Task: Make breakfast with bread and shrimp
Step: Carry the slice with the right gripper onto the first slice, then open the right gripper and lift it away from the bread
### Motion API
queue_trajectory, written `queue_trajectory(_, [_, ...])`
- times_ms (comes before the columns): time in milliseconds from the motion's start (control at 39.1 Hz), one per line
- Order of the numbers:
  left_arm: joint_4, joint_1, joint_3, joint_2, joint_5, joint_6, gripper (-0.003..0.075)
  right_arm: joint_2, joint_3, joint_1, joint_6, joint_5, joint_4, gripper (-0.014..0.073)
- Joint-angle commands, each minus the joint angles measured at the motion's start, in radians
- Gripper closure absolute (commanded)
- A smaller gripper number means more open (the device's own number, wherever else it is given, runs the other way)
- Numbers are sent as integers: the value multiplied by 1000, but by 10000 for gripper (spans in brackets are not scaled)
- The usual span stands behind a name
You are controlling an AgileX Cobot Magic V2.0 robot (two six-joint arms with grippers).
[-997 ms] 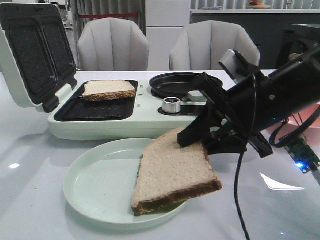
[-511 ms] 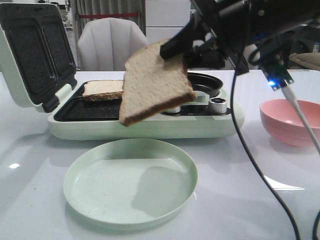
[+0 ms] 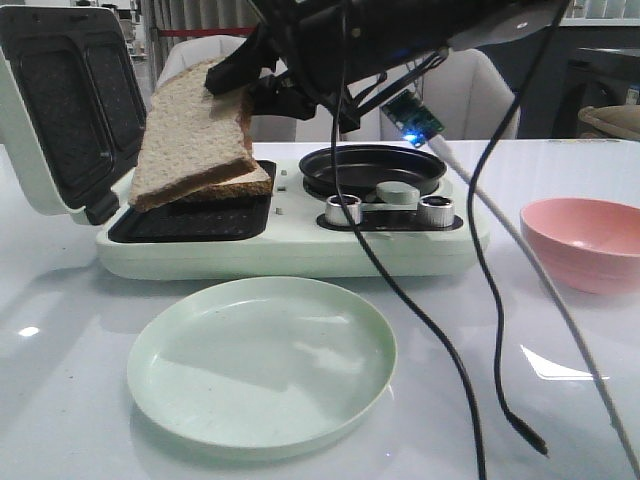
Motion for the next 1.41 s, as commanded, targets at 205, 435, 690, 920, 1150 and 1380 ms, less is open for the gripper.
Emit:
queue_trajectory(205, [-18, 1, -25, 12, -83, -12, 157, 82, -165, 7, -11, -16, 95, 335])
queue_trajectory(435, [-18, 1, -25, 12, -83, -12, 157, 120, -195, 12, -11, -5, 56, -24])
queue_trajectory(690, [-18, 1, -25, 12, -83, -12, 157, 81, -195, 9, 10, -55, -158, -10])
queue_trajectory(920, [-18, 1, -25, 12, -83, -12, 157, -16, -195, 9, 228, -165, -542, -10])
queue_trajectory(1150, [-18, 1, -25, 12, -83, -12, 157, -146, -195, 9, 508, -108, -973, -9])
queue_trajectory(1380, [-18, 1, -25, 12, -83, -12, 157, -311, -194, 9, 746, 26, -1429, -9])
